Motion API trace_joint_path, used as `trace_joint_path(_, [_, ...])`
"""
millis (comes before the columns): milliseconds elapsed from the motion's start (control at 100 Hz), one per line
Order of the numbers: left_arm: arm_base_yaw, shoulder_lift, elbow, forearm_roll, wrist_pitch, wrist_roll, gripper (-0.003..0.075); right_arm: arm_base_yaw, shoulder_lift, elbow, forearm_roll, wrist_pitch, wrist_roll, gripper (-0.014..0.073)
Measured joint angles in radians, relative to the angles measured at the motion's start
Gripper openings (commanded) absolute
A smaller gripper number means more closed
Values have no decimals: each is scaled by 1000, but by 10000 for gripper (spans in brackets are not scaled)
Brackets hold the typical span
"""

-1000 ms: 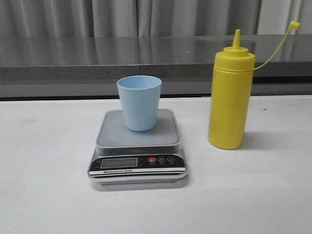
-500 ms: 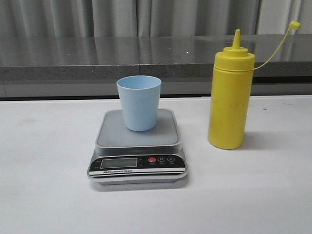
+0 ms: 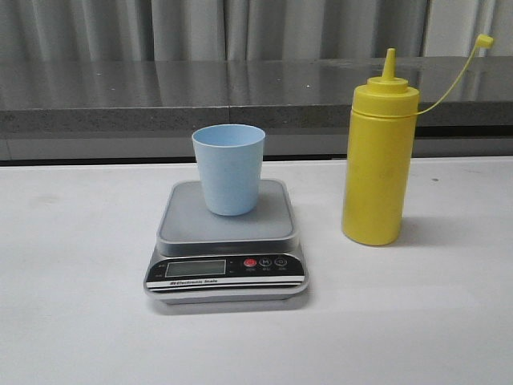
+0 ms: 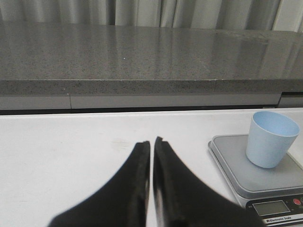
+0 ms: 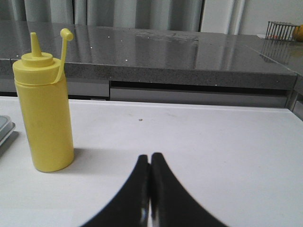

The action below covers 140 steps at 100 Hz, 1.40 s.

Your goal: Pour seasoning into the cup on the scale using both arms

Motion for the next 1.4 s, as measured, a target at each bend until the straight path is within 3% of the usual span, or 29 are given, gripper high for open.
trace_joint_path(300, [0, 0, 0, 0, 0, 0, -20, 0, 0, -4, 17, -150, 4, -69])
trace_joint_path(480, [0, 0, 0, 0, 0, 0, -20, 0, 41, -126, 30, -71, 42, -69])
trace_joint_path(900, [0, 0, 0, 0, 0, 0, -20, 96, 553, -499, 38, 2, 50, -69])
trace_joint_path(1400, [0, 0, 0, 0, 0, 0, -20, 303, 1037, -528, 39, -260, 50, -67])
